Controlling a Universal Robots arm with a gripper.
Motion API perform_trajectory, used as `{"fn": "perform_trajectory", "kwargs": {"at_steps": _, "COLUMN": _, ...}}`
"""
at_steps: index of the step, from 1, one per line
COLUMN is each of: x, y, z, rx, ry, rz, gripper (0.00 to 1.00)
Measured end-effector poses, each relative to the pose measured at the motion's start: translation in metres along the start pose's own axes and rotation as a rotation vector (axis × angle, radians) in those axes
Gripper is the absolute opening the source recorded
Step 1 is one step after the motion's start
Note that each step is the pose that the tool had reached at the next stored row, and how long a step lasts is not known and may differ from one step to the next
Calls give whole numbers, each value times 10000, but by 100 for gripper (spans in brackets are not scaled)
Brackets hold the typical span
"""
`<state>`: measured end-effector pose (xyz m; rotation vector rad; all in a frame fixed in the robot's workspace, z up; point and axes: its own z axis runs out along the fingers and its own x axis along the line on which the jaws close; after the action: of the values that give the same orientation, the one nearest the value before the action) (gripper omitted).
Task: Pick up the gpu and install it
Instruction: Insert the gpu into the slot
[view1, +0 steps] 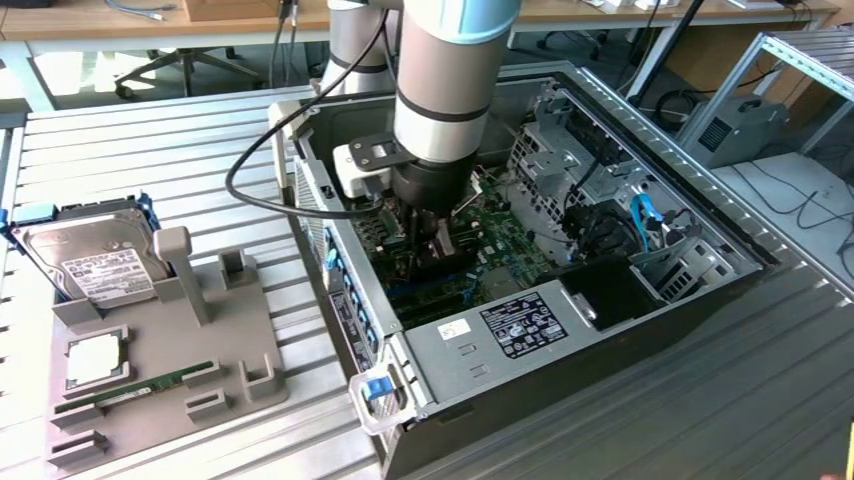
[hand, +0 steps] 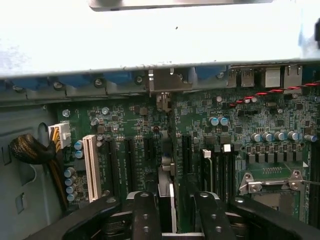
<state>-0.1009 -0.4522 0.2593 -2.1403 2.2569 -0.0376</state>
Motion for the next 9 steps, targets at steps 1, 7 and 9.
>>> {"fn": "perform_trajectory", "kwargs": {"at_steps": 1, "x": -2, "y": -1, "z": -25, "rx": 1, "ry": -2, "rz": 0, "gripper": 34}}
{"fn": "perform_trajectory", "kwargs": {"at_steps": 7, "x": -22, "y": -9, "z": -274, "rx": 2, "ry": -1, "rz": 1, "gripper": 34}}
{"fn": "perform_trajectory", "kwargs": {"at_steps": 9, "x": -40, "y": -14, "z": -277, "rx": 2, "ry": 6, "rz": 1, "gripper": 33}}
